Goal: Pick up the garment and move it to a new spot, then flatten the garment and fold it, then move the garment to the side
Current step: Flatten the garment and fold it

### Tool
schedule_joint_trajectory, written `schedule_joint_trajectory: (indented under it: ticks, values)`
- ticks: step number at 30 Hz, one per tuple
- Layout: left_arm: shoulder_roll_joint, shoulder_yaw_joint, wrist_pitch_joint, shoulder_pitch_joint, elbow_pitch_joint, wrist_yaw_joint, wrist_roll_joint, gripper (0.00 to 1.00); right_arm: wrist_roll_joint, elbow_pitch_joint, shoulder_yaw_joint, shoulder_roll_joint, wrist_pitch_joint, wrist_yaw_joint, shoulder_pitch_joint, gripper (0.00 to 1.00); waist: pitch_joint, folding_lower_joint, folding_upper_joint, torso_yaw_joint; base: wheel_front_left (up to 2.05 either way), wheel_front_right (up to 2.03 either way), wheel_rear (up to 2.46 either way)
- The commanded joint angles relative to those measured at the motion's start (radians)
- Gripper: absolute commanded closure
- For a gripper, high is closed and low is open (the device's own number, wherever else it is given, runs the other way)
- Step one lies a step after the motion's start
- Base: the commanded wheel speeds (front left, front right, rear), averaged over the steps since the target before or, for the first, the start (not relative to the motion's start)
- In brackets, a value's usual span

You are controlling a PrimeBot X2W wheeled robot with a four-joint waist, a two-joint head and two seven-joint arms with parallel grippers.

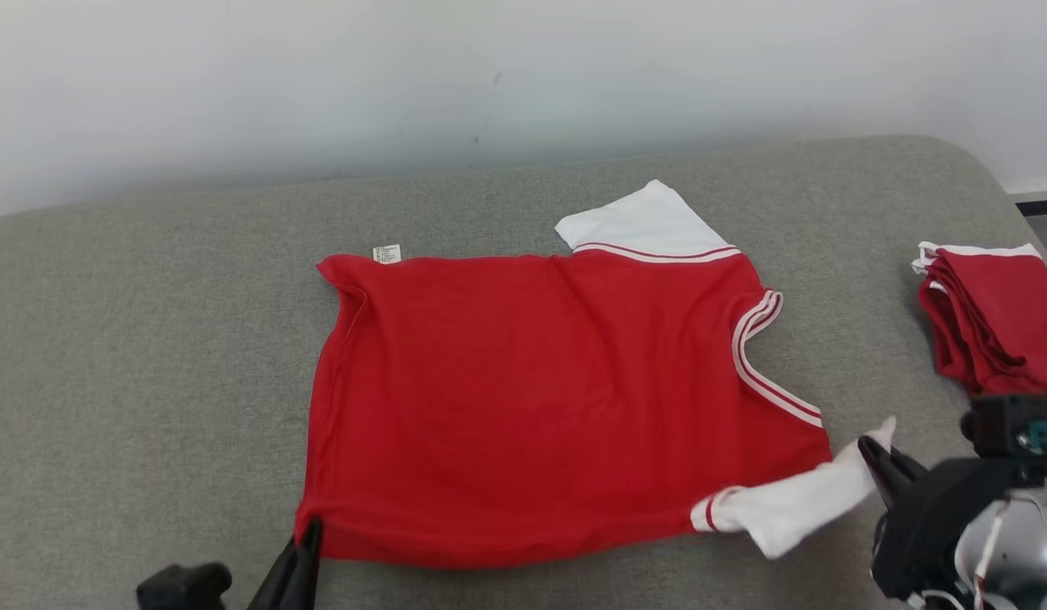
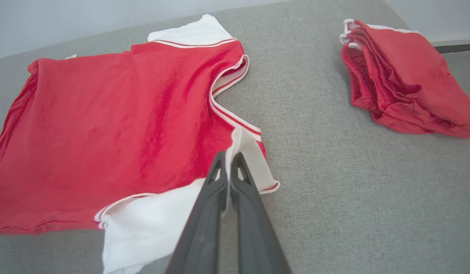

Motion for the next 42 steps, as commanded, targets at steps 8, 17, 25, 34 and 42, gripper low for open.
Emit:
schedule_joint_trajectory:
  ticks: [8,17,25,34,42]
  values:
    - [0.007,-0.039,0.084,-0.142,0.097,0.002,0.031,1.0,-0.018,0.187,0.081,-0.109,-0.078,-0.003,-0.171,1.0,0.014,-0.0001,0.0,0.007,0.0,0.0,0.0]
    - [-0.005,-0.047,0.103,-0.282,0.211,0.012,0.044,1.0,0.003,0.365,0.205,-0.2,-0.194,-0.003,-0.34,1.0,0.056,-0.0001,0.0,0.005,0.0,0.0,0.0]
    - [-0.012,-0.052,0.11,-0.368,0.29,0.021,0.051,1.0,0.019,0.487,0.3,-0.256,-0.278,-0.003,-0.443,1.0,0.089,-0.0001,0.0,0.01,0.0,0.0,0.0]
    - [-0.038,-0.061,0.073,-0.45,0.393,0.021,0.053,0.16,0.001,0.594,0.31,-0.236,-0.35,-0.003,-0.497,0.62,0.116,-0.0001,0.0,0.019,0.0,0.0,0.0]
    - [-0.028,-0.059,0.011,-0.438,0.443,0.038,0.07,0.0,-0.008,0.615,0.297,-0.218,-0.447,-0.003,-0.499,0.0,0.099,-0.0001,0.0,0.019,0.0,0.0,0.0]
